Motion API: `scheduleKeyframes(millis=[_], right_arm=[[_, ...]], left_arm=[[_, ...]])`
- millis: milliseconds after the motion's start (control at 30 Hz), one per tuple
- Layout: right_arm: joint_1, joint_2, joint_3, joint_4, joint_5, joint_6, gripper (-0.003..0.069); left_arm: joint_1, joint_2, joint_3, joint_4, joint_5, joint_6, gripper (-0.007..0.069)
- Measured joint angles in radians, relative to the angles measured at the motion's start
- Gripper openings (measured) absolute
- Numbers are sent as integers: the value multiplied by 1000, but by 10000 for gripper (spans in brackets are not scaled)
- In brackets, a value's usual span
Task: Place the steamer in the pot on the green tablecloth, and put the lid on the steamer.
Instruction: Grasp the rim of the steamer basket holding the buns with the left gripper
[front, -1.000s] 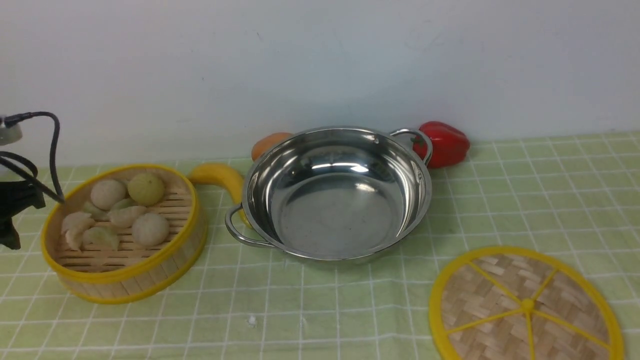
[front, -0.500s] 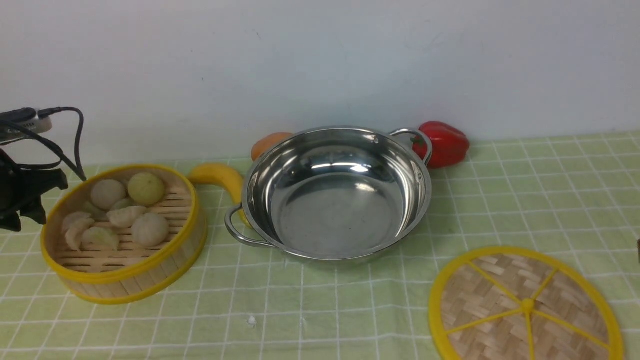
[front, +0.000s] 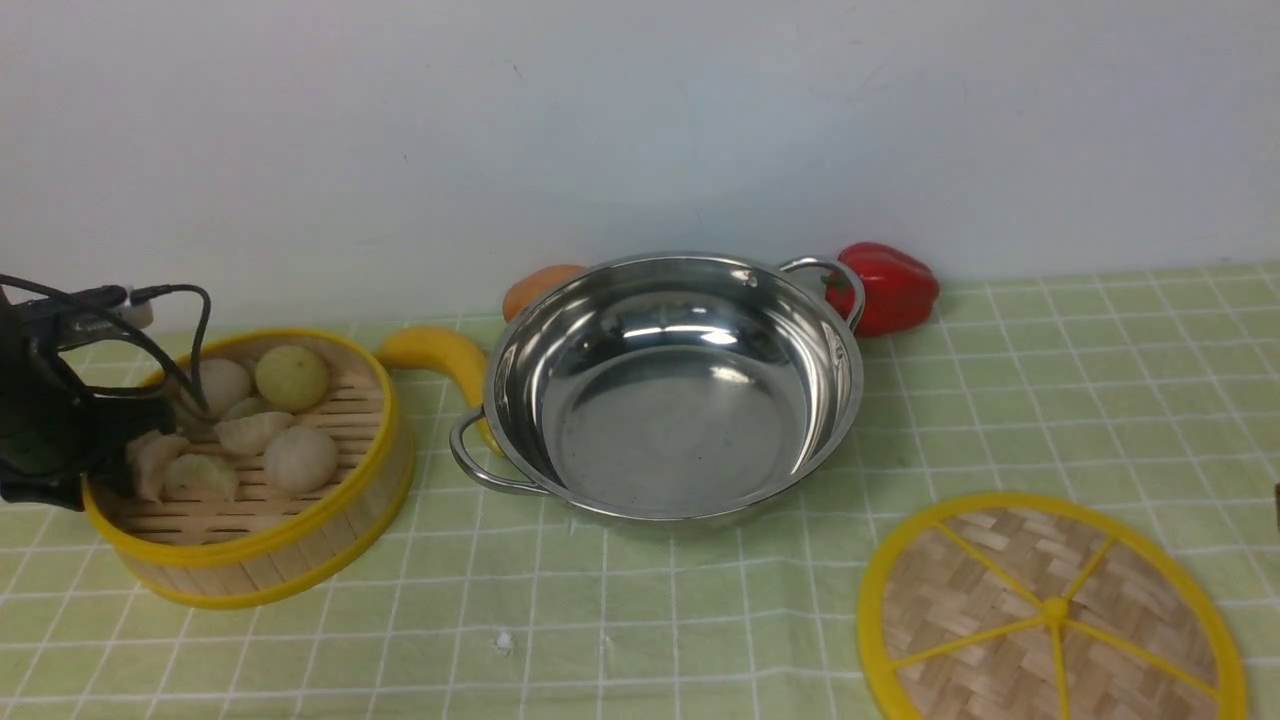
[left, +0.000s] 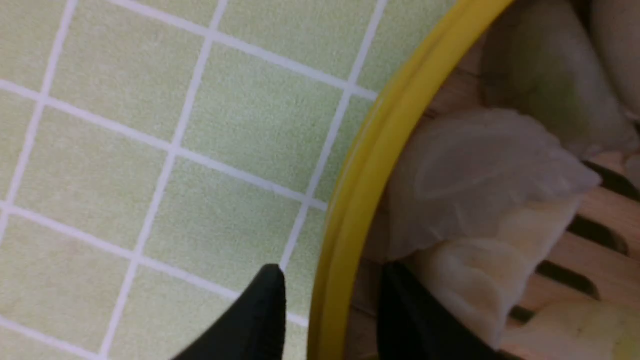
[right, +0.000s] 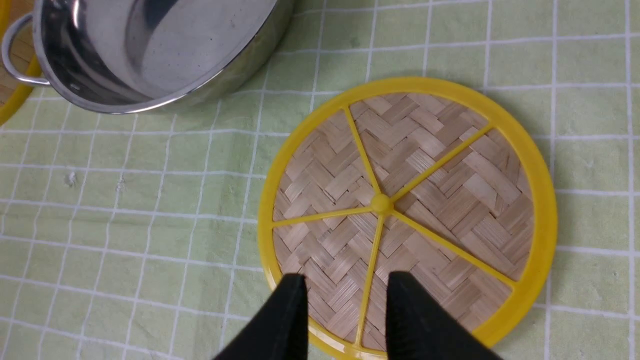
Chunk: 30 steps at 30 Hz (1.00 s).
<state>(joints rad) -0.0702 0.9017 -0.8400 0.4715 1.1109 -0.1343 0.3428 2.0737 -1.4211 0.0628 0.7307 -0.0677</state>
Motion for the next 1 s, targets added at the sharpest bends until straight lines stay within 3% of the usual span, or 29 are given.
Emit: scheduleKeyframes(millis=[133, 200, 233, 467, 733, 933, 1000], right_arm=[[0, 0, 0, 0, 2, 0, 240], [0, 0, 0, 0, 11, 0, 240], [0, 0, 0, 0, 12, 0, 240], [0, 0, 0, 2, 20, 0, 240], [0, 0, 0, 2, 22, -1, 242], [0, 0, 0, 2, 22, -1, 242], [0, 0, 0, 3, 22, -1, 242]], left_arm=[[0, 7, -5, -10, 0, -10, 154], [0, 8, -12, -8, 9, -13, 41], [0, 10, -20, -14, 22, -17, 29], [1, -10, -114, -4, 199, -13, 29], [1, -89, -327, 14, 449, 82, 30], [-19, -127, -475, -145, 500, 139, 30], [-75, -132, -514, -204, 495, 171, 30]])
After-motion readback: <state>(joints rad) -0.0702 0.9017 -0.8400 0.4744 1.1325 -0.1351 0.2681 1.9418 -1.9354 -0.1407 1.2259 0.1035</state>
